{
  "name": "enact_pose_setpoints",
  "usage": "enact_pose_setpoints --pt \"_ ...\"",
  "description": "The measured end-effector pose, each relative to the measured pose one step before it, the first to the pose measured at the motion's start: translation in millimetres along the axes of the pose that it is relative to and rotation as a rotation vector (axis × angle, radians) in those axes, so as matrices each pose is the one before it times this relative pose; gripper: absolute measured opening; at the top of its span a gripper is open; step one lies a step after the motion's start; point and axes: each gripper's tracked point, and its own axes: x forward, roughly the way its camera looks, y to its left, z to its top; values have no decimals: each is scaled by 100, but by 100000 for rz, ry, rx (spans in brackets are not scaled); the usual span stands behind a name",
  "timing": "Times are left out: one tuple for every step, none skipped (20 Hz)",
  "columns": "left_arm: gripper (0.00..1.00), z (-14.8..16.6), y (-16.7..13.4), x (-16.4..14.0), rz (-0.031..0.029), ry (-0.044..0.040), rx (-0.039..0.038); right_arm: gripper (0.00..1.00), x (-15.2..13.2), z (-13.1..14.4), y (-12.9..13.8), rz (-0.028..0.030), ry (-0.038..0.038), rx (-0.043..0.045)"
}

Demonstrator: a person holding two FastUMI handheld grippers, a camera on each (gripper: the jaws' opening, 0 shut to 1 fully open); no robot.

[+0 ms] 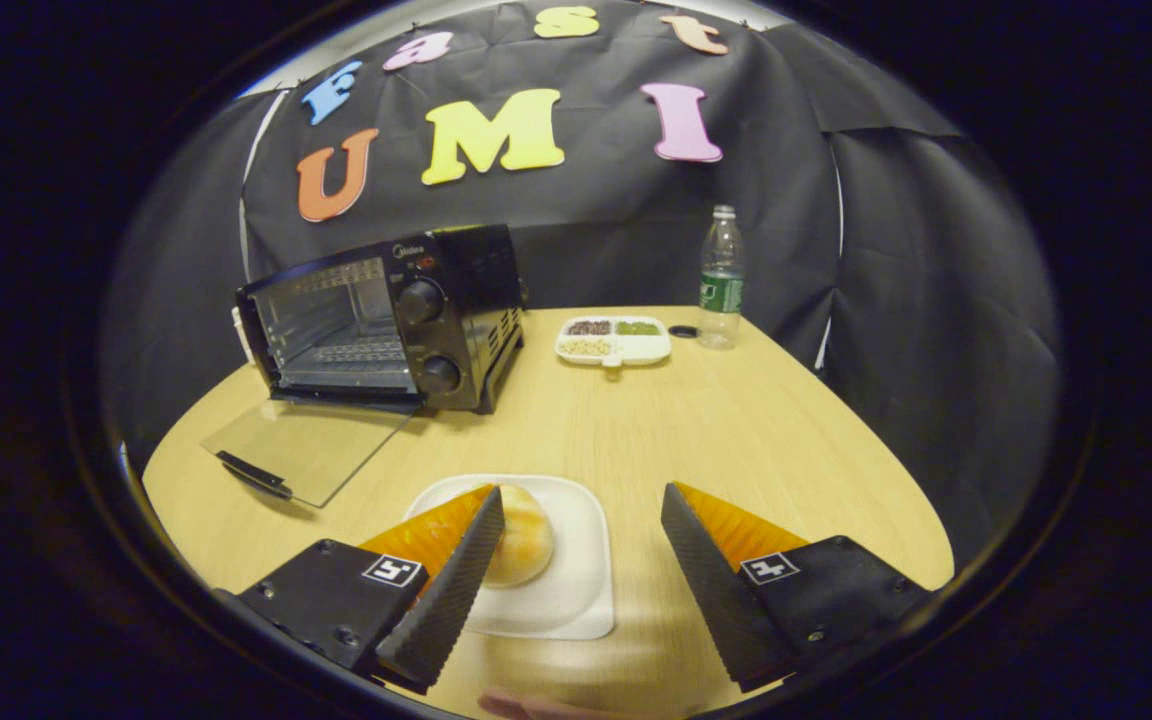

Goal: Open the electric oven with the left hand, put the food in, and close the electric oven.

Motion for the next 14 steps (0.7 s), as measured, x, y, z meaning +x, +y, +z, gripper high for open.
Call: enact_pose_setpoints --pt "93 -135 0 -111 91 689 532 98 345 136 192 1050 76 920" --pt "93 -40 -35 -111 -270 280 337 96 63 165 54 373 74 234" --pt "93 7 -111 12 -411 -84 228 96 47 27 -25 -403 565 -144" --pt "93 -60 -340 74 -20 -23 129 96 171 96 39 -436 191 -35" --pt "94 -145 -151 44 -143 206 -143 96 186 -105 58 -189 841 119" --pt "95 -121 -49 223 -401 22 -310 96 96 -93 110 394 869 197" --pt "95 -82 94 120 95 199 -299 96 -51 17 39 35 90 61" --pt "95 -195 275 177 509 586 -226 96 -170 71 10 -70 -364 -148" --pt "95 -208 239 141 504 401 -267 96 -103 18 -8 105 -560 -183" --pt "95 -328 257 133 428 896 -458 96 50 78 -36 259 -333 208" --pt "95 -367 119 -51 171 793 -878 96 -33 83 43 404 -550 605" --pt "100 -244 -27 51 -113 598 -1038 96 -72 -26 30 535 -514 309" --pt "100 -129 28 45 -8 636 -1006 96 -36 117 38 822 -831 -97" --pt "95 -135 -1 95 38 667 -715 96 -135 -164 -22 528 -311 -105"
